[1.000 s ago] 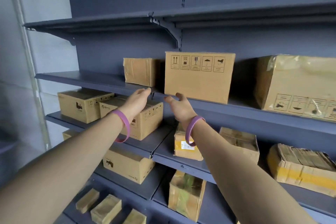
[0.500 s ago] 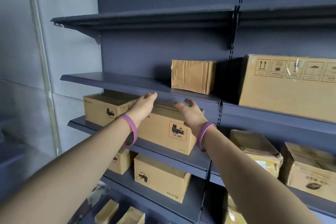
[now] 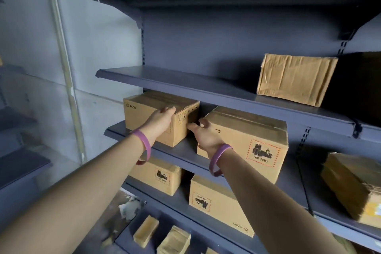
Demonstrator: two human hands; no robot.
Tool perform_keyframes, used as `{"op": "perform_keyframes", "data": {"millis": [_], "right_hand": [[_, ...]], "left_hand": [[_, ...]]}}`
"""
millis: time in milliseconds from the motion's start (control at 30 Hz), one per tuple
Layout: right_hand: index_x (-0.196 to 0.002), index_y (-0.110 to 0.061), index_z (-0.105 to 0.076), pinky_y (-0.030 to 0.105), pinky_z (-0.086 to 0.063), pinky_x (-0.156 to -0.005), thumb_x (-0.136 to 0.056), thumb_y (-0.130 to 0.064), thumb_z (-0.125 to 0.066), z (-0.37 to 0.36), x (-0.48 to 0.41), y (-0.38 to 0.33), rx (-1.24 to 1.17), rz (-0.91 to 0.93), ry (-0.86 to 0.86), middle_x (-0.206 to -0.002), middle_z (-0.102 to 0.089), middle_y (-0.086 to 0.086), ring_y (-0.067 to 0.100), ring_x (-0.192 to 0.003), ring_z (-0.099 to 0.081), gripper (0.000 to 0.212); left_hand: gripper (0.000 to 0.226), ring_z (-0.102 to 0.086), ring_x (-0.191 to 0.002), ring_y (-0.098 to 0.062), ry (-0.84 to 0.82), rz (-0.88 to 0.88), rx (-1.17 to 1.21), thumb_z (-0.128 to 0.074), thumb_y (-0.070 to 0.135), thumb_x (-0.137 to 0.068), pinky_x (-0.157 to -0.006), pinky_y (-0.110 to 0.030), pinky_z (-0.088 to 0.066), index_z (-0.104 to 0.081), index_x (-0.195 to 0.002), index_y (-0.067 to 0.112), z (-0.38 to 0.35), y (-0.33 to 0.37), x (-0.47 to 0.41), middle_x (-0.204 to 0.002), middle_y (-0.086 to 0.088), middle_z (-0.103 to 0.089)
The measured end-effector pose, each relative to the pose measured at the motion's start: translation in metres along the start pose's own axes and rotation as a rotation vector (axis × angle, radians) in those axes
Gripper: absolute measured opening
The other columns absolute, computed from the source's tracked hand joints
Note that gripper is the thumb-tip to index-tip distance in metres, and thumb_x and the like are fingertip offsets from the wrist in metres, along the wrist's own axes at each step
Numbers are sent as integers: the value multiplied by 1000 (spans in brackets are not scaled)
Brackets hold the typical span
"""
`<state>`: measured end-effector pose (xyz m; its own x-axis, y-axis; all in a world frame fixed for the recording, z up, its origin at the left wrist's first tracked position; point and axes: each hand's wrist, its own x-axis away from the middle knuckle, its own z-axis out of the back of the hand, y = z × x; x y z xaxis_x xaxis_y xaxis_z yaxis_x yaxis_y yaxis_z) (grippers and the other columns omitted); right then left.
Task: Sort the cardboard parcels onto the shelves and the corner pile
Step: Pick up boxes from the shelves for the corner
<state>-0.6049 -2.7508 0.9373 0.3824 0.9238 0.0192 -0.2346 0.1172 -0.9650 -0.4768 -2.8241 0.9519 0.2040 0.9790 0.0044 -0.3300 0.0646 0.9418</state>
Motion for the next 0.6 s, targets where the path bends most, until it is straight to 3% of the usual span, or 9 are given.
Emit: {"op": "perform_keyframes", "data": {"millis": [100, 167, 233, 300, 367, 467, 567, 600], "right_hand": [[-153, -15, -27, 43, -36, -114, -97, -35, -57, -24, -34, 7, 4, -9, -21, -150, -43, 6, 26, -135, -43, 67], [-153, -15, -27, 44, -37, -113, -96, -35, -58, -36, -61, 13, -12, -26, -29, -150, -44, 7, 27, -135, -44, 68], [-152, -15, -30, 44, -38, -112, -95, -36, -59, -46, -88, 19, -23, -31, -25, -150, -45, 7, 27, -134, -45, 68], [-152, -13, -30, 42, -38, -113, -95, -36, -59, -56, -115, 22, -41, -39, -24, -150, -45, 7, 27, -134, -45, 68], [-153, -11, -28, 36, -38, -111, -97, -33, -58, -65, -140, 26, -44, -64, -17, -150, -44, 7, 27, -135, -44, 67], [-152, -9, -27, 29, -45, -89, -101, -31, -52, -76, -171, 29, -32, -81, 7, -140, -50, 10, 24, -119, -51, 60], [-144, -10, -34, 20, -41, -60, -103, -32, -48, -85, -196, 33, -75, -93, 41, -118, -55, 6, 14, -88, -53, 49], [-142, -11, -35, 19, -39, -57, -103, -33, -48, -88, -205, 34, -89, -104, 62, -115, -56, 5, 11, -81, -53, 47]], "left_hand": [[34, -54, -106, -22, 22, 15, -11, -40, 48, -103, -103, -36, -41, -60, -109, 22, 14, -18, -28, -107, 1, -62], [28, -52, -104, -21, 28, 21, -27, -37, 45, -105, -97, -34, -40, -54, -93, 25, 23, -26, -47, -94, 6, -57], [25, -52, -116, -23, 25, 19, -45, -37, 45, -105, -104, -37, -40, -52, -104, 25, 30, -33, -68, -105, 3, -58], [35, -48, -128, -26, 38, 17, -50, -40, 46, -103, -111, -44, -37, -54, -126, 23, 37, -41, -92, -129, -2, -57], [45, -45, -133, -27, 53, 27, -63, -43, 46, -102, -113, -47, -36, -50, -137, 20, 41, -50, -112, -141, -4, -52], [37, -46, -127, -26, 70, 69, -46, -46, 42, -102, -112, -46, -37, -54, -129, 18, 49, -64, -140, -128, -2, -51], [14, -46, -110, -22, 87, 100, -31, -48, 39, -102, -110, -42, -39, -49, -96, 26, 61, -73, -169, -109, -1, -51], [15, -46, -112, -22, 93, 98, -30, -48, 39, -101, -110, -42, -39, -49, -102, 24, 65, -76, -177, -111, -1, -49]]}}
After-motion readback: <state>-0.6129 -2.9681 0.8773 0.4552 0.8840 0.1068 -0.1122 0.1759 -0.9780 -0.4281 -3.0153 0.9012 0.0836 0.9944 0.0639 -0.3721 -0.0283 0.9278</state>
